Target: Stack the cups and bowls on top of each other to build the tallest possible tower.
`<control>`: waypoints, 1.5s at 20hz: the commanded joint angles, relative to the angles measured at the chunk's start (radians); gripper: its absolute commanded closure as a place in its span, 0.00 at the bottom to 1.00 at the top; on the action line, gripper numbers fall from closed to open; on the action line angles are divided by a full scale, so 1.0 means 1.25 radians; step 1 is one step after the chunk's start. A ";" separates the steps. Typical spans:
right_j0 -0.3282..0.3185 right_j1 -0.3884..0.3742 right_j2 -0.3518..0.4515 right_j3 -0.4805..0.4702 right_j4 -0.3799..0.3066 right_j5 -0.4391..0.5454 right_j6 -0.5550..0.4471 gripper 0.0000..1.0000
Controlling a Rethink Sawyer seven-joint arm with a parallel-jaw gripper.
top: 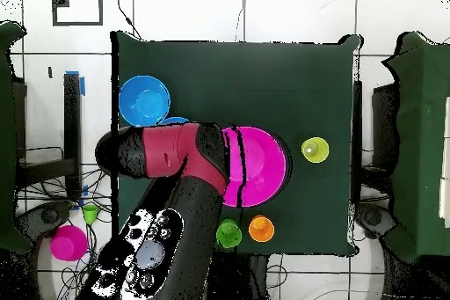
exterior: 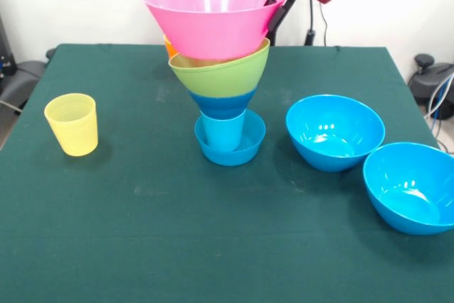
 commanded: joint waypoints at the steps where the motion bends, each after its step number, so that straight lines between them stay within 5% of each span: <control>1: 0.017 0.030 0.032 0.006 0.027 -0.042 0.178 1.00; 30: 0.043 0.074 0.002 -0.043 0.090 -0.030 0.169 1.00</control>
